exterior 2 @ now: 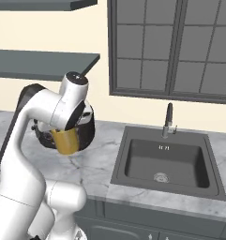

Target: Place the pitcher and cup on the dining counter for serving.

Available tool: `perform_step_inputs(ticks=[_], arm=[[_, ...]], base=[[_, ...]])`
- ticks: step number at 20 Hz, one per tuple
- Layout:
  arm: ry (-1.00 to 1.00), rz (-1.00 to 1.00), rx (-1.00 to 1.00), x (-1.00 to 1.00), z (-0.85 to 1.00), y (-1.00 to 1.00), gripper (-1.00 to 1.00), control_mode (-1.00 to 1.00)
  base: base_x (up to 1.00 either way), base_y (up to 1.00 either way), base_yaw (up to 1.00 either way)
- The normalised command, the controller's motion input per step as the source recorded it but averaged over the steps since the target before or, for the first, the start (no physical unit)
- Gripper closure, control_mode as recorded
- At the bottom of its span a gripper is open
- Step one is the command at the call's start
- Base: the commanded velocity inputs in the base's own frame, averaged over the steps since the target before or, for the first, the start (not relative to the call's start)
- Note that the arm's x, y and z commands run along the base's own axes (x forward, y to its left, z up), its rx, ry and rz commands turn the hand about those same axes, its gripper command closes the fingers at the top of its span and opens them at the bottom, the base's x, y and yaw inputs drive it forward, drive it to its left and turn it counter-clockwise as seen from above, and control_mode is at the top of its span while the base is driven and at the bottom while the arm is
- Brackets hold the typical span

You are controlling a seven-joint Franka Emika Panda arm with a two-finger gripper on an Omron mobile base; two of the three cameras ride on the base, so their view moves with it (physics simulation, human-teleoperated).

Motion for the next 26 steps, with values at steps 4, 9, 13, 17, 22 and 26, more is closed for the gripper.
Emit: perform_step_inputs(ticks=[4,9,13,17,22,26], arm=[[0.00,0.00,0.00,-0.07,0.00,0.00,1.00,1.00],[0.00,0.00,0.00,0.00,0.00,0.00,1.00,1.00],[0.00,0.00,0.00,0.00,0.00,0.00,1.00,1.00],[0.00,0.00,0.00,0.00,0.00,0.00,1.00,1.00],[0.00,0.00,0.00,0.00,0.00,0.00,1.00,1.00],[0.00,0.00,0.00,0.00,0.00,0.00,1.00,1.00]], base=[[-0.09,-0.04,0.02],[-0.75,-0.32,0.34],[-0.85,-0.34,0.59],[-0.80,-0.26,0.82],[-0.60,-0.17,0.98],[-0.37,-0.06,1.00]])
